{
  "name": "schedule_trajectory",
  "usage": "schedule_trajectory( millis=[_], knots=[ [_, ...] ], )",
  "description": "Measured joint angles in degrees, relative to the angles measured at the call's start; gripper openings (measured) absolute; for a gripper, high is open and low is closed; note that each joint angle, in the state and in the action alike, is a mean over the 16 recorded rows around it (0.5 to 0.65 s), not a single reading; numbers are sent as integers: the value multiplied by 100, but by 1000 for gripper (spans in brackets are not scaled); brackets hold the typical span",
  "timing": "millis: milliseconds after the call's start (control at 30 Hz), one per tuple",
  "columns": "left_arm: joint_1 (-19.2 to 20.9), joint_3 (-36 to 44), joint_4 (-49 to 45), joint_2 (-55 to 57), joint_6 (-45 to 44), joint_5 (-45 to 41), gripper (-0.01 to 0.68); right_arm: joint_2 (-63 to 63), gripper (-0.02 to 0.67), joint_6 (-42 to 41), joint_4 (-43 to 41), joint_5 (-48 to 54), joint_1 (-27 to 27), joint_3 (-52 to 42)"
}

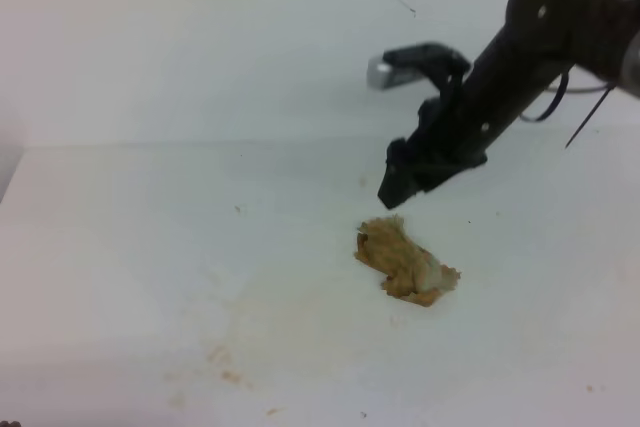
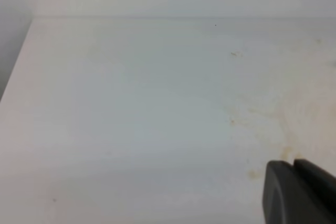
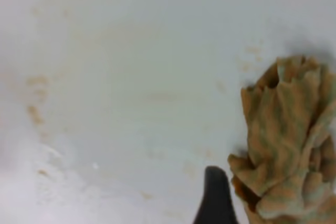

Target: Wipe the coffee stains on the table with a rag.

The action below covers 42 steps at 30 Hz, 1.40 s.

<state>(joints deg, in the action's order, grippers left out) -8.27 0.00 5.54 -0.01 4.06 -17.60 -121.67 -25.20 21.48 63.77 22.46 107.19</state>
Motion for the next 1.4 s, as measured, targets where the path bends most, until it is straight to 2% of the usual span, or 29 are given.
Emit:
schedule_trajectory(
  millis=[133,333,500,600,733,1067,1233,1400],
  knots=[
    [0,0,0,0,0,0,-3,357,402,46,-68,266,0,213],
    [0,0,0,0,0,0,-3,1018,231,155,-254,568,-3,242],
    [0,0,0,0,0,0,-3,1740,89,228,-475,440,-6,-340],
    [0,0,0,-1,0,0,-3,2284,33,254,-602,93,-8,-988],
    [0,0,0,0,0,-2,-3,3098,10,251,-701,-609,-10,-2105],
    [0,0,0,1,0,-15,-3,5030,3,287,-765,-2731,-10,-5112],
    [0,0,0,1,0,-21,-3,5541,3,324,-735,-2991,-10,-5977],
    [-2,0,0,0,0,-21,-3,5751,2,360,-708,-2722,1,-6321]
  ],
)
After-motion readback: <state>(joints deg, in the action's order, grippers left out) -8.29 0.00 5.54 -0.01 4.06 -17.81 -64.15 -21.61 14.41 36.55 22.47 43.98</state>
